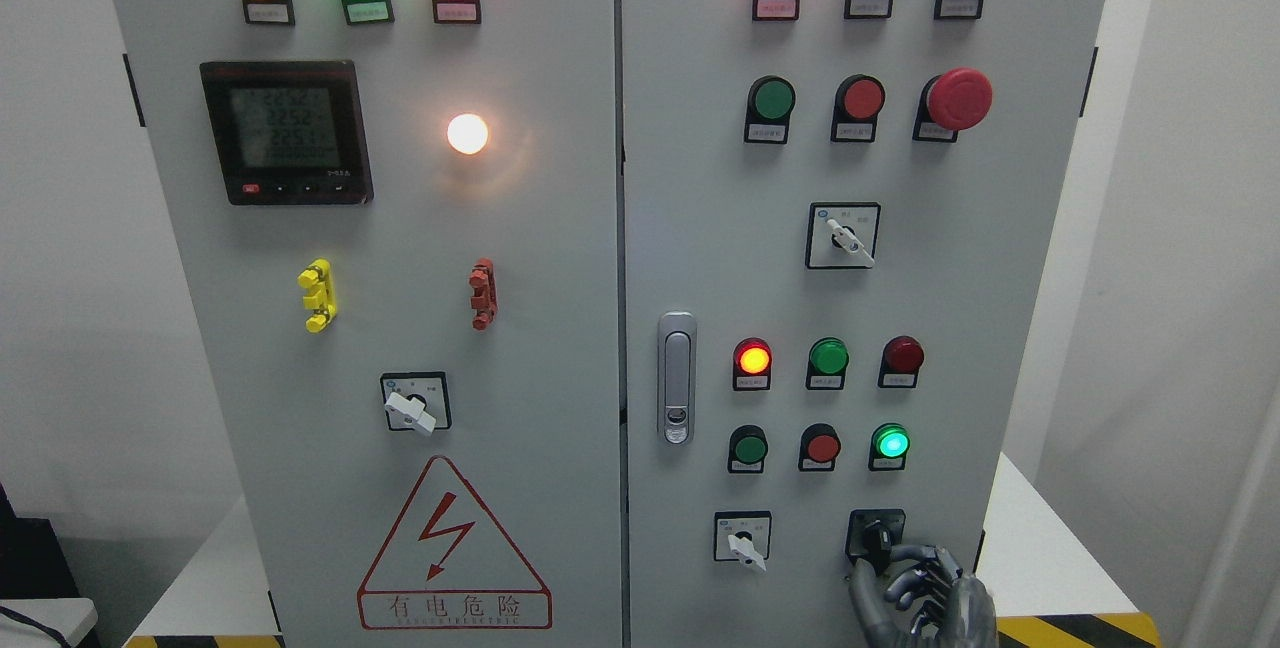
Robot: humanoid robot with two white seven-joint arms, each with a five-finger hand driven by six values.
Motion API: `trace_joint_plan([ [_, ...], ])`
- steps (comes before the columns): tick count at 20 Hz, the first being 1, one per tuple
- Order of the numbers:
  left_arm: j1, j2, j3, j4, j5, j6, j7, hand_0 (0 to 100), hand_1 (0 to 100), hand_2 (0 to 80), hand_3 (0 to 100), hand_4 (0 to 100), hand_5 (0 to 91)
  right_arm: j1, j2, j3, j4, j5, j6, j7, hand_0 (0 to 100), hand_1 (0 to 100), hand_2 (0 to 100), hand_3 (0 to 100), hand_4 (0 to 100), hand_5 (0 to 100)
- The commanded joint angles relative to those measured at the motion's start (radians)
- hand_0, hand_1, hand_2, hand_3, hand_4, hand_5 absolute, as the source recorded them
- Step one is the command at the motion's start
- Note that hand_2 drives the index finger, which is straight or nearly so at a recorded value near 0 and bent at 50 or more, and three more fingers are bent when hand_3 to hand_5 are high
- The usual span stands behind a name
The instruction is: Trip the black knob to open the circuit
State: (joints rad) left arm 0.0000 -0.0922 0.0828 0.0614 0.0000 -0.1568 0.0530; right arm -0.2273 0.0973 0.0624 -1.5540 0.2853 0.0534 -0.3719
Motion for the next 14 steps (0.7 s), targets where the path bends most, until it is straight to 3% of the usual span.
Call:
trace_joint_plan([
  [1,-0.008,0.0,0.0,0.0,-0.032,0.0,0.001,12,39,0.0,0,0,0.0,0.005,-0.004,-0.007,0.0,0.0,0.0,-0.001,34,81,40,80,85,92],
  [14,-0.008,-0.001,0.0,0.0,-0.032,0.0,0.001,12,39,0.0,0,0,0.0,0.022,-0.008,-0.016,-0.003,0.0,-0.006,-0.001,33,79,32,79,84,92],
])
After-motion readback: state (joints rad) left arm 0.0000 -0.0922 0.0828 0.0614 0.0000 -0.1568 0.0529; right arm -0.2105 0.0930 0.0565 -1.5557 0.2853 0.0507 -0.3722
